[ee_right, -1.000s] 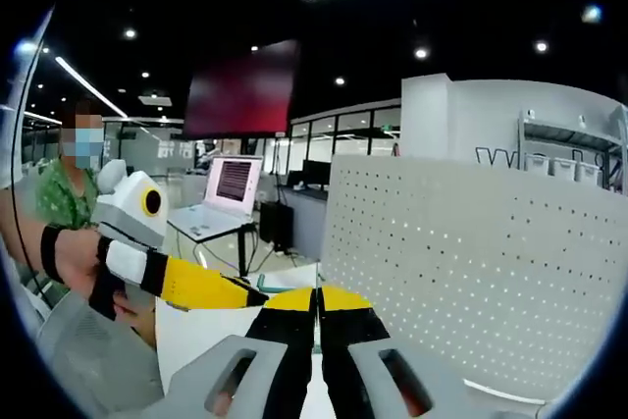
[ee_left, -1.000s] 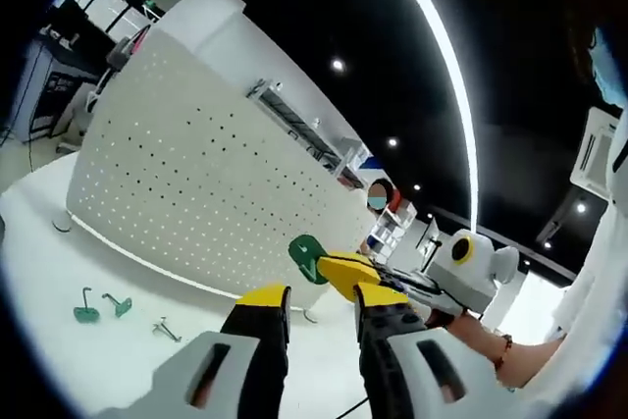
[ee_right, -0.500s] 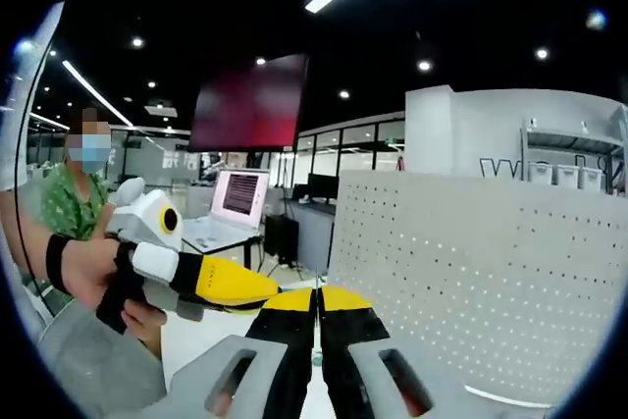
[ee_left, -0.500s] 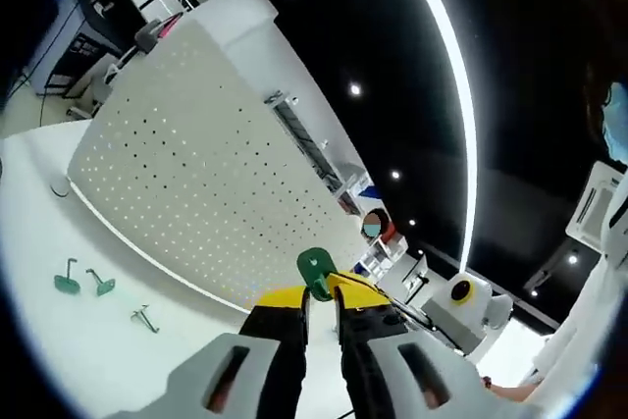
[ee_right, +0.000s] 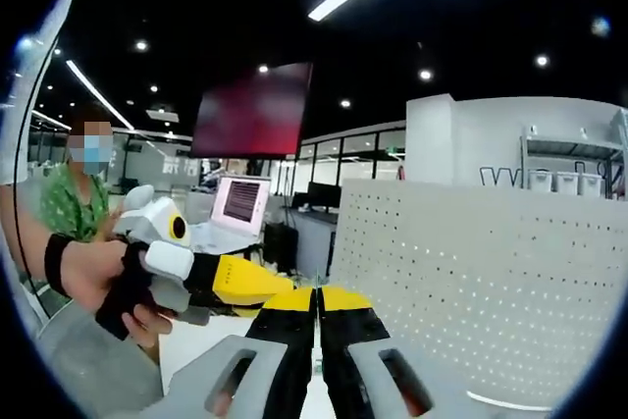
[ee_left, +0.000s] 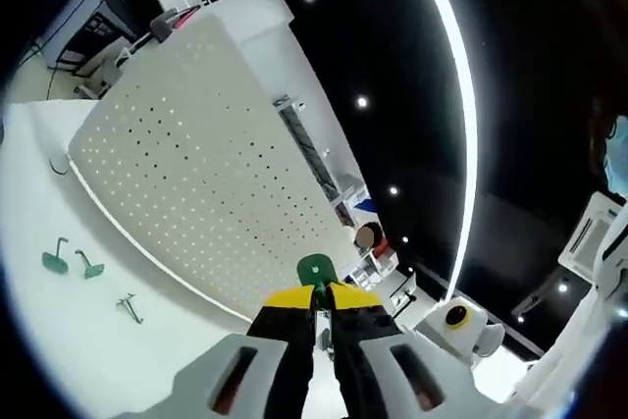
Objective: Insert the hook assembly into the mounting plate slot until the hook locks in place.
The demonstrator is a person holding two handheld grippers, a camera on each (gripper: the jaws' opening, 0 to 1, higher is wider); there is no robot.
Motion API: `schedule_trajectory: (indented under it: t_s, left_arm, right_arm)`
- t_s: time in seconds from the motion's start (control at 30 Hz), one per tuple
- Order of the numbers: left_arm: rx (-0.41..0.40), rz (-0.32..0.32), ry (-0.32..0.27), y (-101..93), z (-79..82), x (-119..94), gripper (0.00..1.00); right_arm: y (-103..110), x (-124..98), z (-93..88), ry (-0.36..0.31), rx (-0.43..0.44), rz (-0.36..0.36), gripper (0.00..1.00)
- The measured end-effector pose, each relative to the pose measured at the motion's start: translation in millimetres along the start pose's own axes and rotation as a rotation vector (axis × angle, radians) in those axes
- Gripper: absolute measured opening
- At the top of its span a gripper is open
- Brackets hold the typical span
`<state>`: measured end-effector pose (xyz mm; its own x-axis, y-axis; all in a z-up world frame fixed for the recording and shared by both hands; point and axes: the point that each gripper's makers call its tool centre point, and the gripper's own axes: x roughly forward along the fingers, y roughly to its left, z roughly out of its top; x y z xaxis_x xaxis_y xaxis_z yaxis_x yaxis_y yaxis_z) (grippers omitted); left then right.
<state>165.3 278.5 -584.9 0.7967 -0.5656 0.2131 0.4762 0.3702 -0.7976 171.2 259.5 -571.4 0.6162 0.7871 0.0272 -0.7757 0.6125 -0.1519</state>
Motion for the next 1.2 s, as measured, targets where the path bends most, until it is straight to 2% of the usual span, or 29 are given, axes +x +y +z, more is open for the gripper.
schedule_trajectory:
  t_s: [0.23, 0.33, 0.6, 0.7, 1.2]
  left_arm:
    - [-0.014, 0.004, 0.012, 0.7, -1.3, 1, 0.04]
    - [0.013, -0.001, 0.005, -1.3, -0.4, 1, 0.04]
    - [0.024, 0.002, 0.000, 1.1, 6.0, 5, 0.03]
    - [0.053, 0.009, 0.002, 1.8, 7.7, 8, 0.03]
    - [0.106, 0.006, 0.057, 2.3, 2.2, 11, 0.03]
  right_arm:
    - [0, 0, -0.5, -0.006, 0.010, 0.003, 0.00]
    - [-1, 0, 0.5, -0.018, 0.023, 0.006, 0.00]
    - [1, -1, -4.8, 0.013, 0.001, 0.014, 0.05]
    - [-1, -3, -7.2, 0.019, 0.013, 0.009, 0.05]
    - [-9, -5, -11.9, 0.051, -0.006, -0.007, 0.03]
